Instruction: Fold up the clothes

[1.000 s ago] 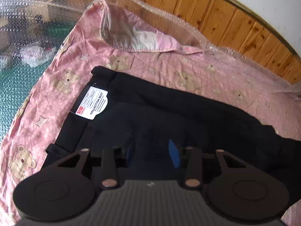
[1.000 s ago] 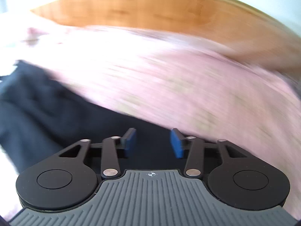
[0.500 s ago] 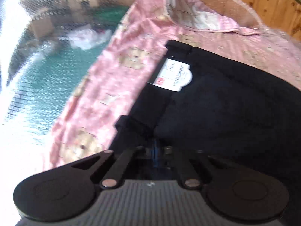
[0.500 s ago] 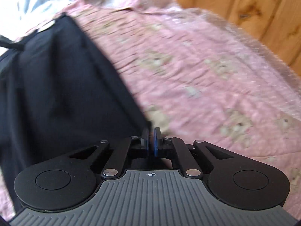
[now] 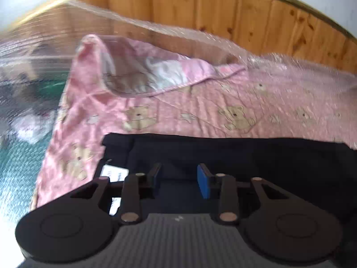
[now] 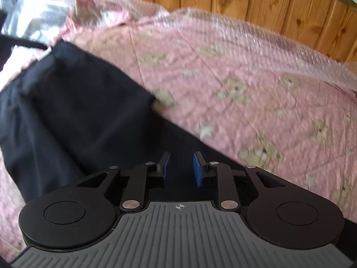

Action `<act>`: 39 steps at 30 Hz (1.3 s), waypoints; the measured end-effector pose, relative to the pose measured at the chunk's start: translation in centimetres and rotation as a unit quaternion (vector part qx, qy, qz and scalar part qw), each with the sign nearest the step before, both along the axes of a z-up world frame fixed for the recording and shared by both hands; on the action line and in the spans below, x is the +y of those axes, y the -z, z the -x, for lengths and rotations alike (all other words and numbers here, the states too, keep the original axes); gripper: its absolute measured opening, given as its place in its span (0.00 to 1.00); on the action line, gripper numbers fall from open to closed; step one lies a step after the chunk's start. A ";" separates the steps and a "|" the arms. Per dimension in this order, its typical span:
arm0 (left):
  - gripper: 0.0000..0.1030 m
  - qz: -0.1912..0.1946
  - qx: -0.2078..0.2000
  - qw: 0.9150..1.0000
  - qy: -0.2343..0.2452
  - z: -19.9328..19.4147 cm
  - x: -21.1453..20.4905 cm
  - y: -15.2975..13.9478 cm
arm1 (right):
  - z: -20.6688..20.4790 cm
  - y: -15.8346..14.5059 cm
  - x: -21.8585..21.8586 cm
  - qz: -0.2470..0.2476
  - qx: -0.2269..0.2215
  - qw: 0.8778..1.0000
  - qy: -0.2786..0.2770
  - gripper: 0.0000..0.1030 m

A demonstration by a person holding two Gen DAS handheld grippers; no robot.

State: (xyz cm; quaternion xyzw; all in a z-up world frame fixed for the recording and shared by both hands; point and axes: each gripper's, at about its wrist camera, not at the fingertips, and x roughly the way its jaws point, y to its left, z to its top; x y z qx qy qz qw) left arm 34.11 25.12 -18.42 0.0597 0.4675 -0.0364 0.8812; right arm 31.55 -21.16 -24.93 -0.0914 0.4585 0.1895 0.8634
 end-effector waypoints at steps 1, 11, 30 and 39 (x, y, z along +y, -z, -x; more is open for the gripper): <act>0.31 -0.020 -0.001 1.000 0.008 -0.7 -0.2 1.0 | 0.2 0.6 -0.3 0.001 0.006 1.000 0.009 0.25; 0.17 -0.123 -0.017 0.985 -0.118 -6.6 0.9 3.4 | -3.3 2.2 -1.8 0.069 -0.009 0.984 0.162 0.27; 0.20 -0.107 0.005 0.981 -0.160 0.2 -2.4 2.5 | 5.5 1.1 -20.5 0.008 -0.016 0.946 0.324 0.41; 0.21 -0.078 0.033 0.979 -0.183 6.7 -3.8 0.3 | 8.6 3.1 -28.4 0.034 0.001 0.945 0.326 0.37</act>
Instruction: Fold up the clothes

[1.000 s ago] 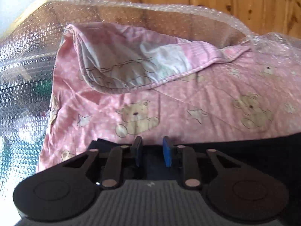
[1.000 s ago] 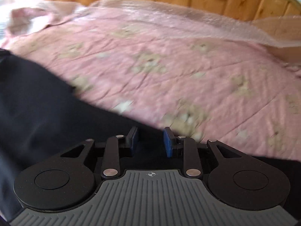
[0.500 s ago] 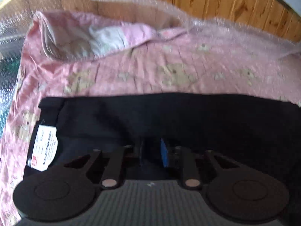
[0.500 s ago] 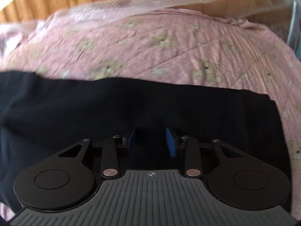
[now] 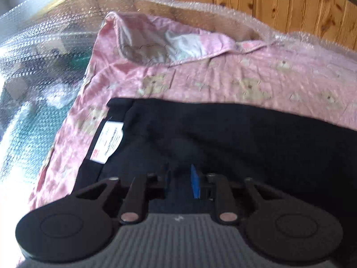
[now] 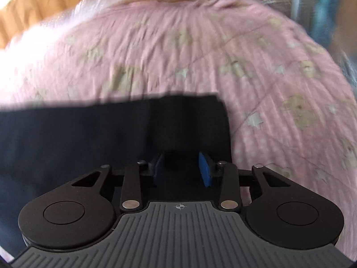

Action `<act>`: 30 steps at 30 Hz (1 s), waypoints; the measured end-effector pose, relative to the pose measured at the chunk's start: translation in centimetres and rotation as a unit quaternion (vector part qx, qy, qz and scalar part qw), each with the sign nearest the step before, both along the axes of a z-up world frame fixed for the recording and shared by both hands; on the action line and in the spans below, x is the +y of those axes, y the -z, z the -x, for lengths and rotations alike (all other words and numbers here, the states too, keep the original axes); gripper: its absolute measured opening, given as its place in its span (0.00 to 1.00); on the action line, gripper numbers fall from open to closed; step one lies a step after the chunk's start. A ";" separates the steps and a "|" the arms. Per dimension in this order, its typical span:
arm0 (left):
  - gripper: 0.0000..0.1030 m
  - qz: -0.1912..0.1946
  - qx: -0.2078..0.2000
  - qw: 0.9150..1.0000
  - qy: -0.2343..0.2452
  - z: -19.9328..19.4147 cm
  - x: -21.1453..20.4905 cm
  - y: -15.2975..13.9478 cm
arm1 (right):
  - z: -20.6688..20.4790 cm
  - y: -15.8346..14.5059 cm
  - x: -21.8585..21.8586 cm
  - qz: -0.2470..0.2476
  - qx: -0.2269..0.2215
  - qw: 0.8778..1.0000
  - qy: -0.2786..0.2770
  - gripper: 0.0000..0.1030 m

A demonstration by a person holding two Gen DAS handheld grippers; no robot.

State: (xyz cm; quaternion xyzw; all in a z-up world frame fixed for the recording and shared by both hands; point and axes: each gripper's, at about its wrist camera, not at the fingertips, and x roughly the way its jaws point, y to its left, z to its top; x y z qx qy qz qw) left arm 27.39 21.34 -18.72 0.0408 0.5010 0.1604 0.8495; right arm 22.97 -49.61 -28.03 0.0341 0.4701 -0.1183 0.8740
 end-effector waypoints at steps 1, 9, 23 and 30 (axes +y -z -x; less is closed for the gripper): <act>0.21 0.011 -0.013 0.999 -0.035 1.7 0.7 -0.8 | -0.6 -0.1 -0.5 0.006 0.001 1.000 0.015 0.38; 0.30 0.148 -0.161 0.923 -0.315 21.7 11.2 -7.1 | 1.8 -6.5 6.5 0.002 -0.067 0.998 -0.007 0.35; 0.69 0.364 -0.190 0.824 -0.391 24.7 13.4 1.2 | 5.5 -5.9 13.6 0.032 0.009 0.997 0.069 0.49; 0.70 0.362 -0.232 0.815 -0.388 22.5 14.6 1.5 | 3.4 -9.0 31.0 -0.026 -0.025 0.996 -0.084 0.52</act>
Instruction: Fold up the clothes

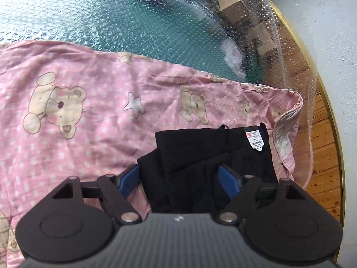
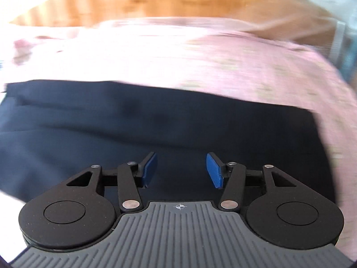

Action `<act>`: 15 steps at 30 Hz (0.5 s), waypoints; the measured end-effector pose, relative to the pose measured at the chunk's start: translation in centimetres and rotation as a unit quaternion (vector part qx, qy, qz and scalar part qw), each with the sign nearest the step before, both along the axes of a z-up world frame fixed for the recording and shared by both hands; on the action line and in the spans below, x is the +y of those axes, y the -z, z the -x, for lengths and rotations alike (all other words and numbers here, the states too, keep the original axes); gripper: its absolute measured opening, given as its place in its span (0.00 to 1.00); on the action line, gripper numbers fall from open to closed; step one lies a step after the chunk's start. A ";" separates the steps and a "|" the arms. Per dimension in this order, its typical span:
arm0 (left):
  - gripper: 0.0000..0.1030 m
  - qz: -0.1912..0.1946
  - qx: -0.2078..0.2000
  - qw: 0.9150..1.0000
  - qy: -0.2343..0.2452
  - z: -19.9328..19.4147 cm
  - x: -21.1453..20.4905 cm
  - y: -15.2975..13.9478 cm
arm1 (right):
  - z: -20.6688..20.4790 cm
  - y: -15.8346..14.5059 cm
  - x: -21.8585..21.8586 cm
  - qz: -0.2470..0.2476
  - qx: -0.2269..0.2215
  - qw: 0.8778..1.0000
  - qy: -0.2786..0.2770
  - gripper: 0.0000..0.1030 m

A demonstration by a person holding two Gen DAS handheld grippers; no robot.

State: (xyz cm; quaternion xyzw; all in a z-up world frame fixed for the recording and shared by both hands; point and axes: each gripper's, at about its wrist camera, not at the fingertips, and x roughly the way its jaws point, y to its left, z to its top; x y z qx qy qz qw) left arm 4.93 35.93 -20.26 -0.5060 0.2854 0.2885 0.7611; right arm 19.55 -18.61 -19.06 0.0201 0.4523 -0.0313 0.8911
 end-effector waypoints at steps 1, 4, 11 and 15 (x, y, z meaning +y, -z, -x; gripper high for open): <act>0.56 0.001 0.005 1.000 0.000 -0.1 0.0 0.1 | -0.7 0.0 2.6 -0.013 0.000 1.000 -0.024 0.52; 0.29 0.007 0.023 1.000 0.000 -0.1 0.1 0.3 | -3.1 0.1 10.7 -0.044 0.001 0.994 -0.105 0.53; 0.14 -0.037 0.002 0.998 0.054 -0.7 -0.4 -1.8 | -8.2 2.4 24.9 -0.026 -0.010 0.962 -0.273 0.36; 0.13 -0.072 -0.007 0.994 0.080 -1.0 -1.4 -3.5 | -10.7 2.3 30.1 -0.015 -0.021 0.953 -0.303 0.34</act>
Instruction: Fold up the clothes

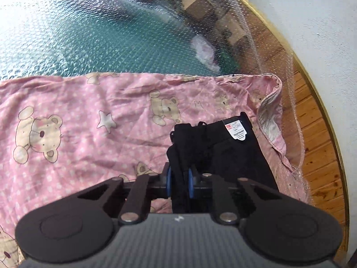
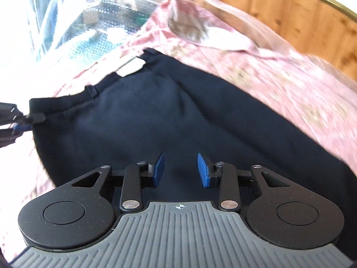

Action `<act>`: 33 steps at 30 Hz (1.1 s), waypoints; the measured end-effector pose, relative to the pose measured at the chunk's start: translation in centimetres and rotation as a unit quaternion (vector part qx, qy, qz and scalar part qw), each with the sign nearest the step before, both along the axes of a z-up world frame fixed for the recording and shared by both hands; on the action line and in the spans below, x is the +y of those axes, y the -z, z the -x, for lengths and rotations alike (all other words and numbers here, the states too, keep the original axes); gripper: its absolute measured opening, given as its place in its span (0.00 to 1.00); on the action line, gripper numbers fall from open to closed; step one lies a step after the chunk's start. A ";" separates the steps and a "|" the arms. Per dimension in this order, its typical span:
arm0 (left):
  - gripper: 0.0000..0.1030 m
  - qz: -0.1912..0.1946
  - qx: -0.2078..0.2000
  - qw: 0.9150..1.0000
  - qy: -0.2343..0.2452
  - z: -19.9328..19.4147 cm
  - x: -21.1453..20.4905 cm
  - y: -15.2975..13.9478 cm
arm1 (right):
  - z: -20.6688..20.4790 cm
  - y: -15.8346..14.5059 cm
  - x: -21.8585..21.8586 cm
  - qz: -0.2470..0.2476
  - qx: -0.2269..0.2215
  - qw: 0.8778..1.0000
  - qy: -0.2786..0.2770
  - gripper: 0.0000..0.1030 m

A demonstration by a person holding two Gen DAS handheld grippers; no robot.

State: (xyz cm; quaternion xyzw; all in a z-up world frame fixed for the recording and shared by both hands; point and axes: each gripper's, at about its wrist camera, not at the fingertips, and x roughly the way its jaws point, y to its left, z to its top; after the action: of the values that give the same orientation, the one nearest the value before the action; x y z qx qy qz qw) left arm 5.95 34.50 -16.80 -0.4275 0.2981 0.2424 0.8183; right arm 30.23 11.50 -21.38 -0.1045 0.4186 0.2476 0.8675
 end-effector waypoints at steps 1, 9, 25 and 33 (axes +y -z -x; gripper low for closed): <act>0.13 -0.010 -0.005 1.000 0.008 -0.1 -0.3 -0.5 | -0.9 0.1 0.8 0.001 0.000 1.000 0.003 0.34; 0.12 -0.206 -0.059 0.951 0.223 -4.5 -8.6 -6.1 | -5.6 3.6 -0.3 -0.048 0.129 0.989 0.051 0.37; 0.12 -0.342 -0.013 0.738 0.582 -4.4 -24.5 1.4 | -2.8 8.2 -15.1 -0.315 0.200 0.896 0.240 0.58; 0.11 -0.364 0.017 0.721 0.589 -3.1 -25.3 3.1 | -2.6 5.2 -10.5 -0.119 0.122 0.961 0.220 0.57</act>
State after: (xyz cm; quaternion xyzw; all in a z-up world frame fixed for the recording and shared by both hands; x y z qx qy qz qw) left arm 9.02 9.21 -19.87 0.1697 0.3920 -0.1915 0.8837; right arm 32.80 1.02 -26.58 0.1249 0.5015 0.1092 0.8491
